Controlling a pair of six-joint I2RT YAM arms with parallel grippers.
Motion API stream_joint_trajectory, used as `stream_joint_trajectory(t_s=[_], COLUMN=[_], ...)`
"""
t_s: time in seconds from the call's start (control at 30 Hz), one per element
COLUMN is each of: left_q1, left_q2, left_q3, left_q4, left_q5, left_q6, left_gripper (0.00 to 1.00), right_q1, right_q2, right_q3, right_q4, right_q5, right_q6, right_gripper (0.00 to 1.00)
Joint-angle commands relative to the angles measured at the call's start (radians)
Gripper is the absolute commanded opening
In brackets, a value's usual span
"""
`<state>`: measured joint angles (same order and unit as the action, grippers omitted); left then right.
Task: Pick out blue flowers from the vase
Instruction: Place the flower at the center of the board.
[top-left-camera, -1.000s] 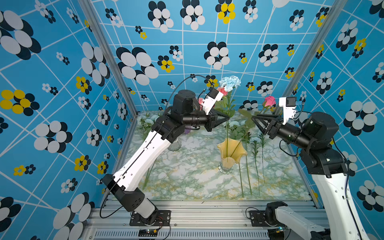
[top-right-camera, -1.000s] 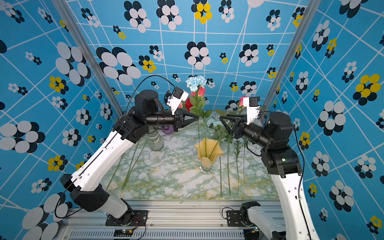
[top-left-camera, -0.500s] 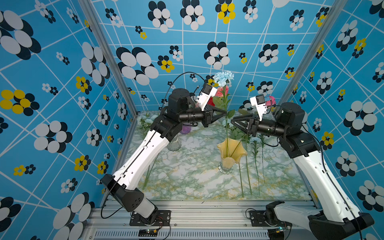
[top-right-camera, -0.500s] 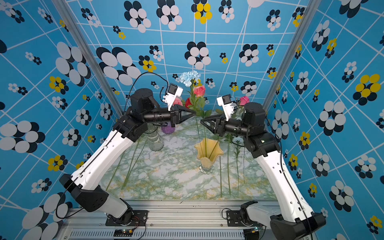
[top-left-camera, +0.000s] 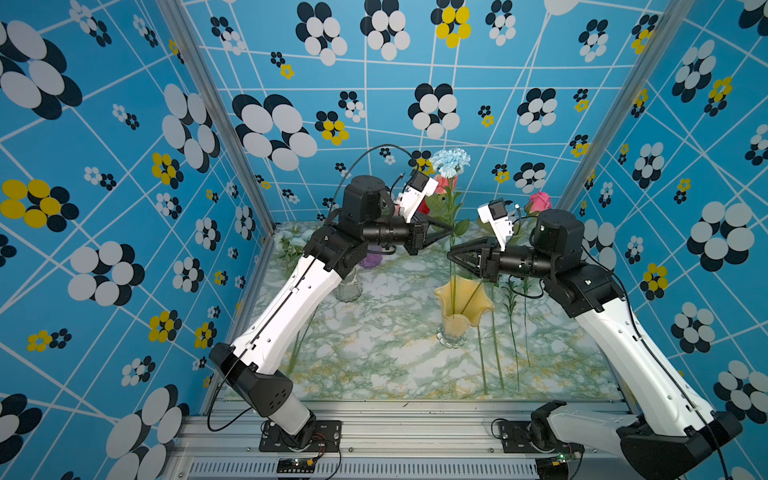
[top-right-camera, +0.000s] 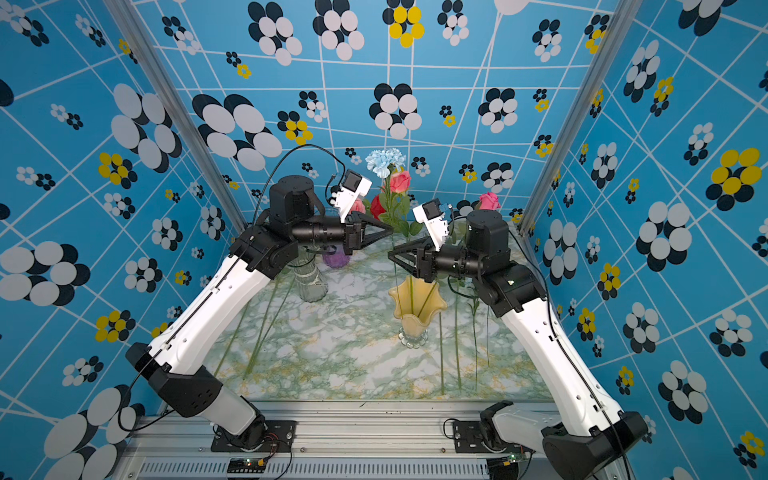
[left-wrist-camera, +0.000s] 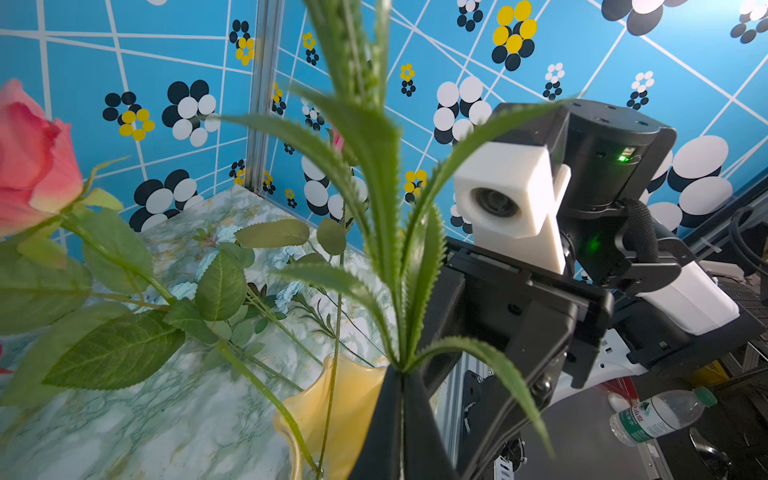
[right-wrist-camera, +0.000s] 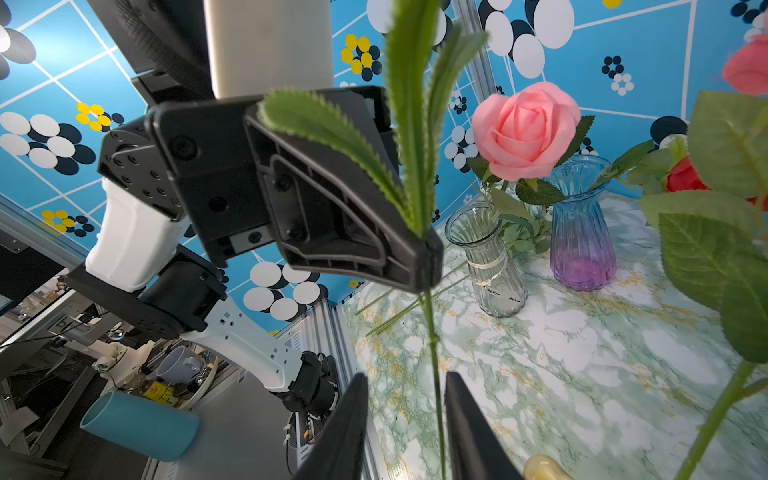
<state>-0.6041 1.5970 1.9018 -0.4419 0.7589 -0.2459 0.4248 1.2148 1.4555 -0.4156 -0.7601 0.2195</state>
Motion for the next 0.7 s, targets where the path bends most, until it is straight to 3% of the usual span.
stream_joint_trajectory(t_s=[0.0,0.37,0.67], left_q1=[-0.009,-0.016,-0.024], left_q2=[-0.012,-0.034,-0.043], left_q3=[0.031,0.023,0.019], left_q4=[-0.041,-0.06,-0.051], left_q5=[-0.006,0.004,0.003], left_q6=[0.033,0.051,0.048], left_gripper=[0.0,0.0,0.0], right_q1=[0.021,0.052,0.061], right_q2=[-0.033,-0.022,-0.009], right_q3=[0.014,0.003,0.003], right_q4=[-0.003,0.039,0.06], right_q5=[0.049,0.153,0.162], right_q6=[-0.029,-0.026,-0.016], right_gripper=[0.32,0.22,0.21])
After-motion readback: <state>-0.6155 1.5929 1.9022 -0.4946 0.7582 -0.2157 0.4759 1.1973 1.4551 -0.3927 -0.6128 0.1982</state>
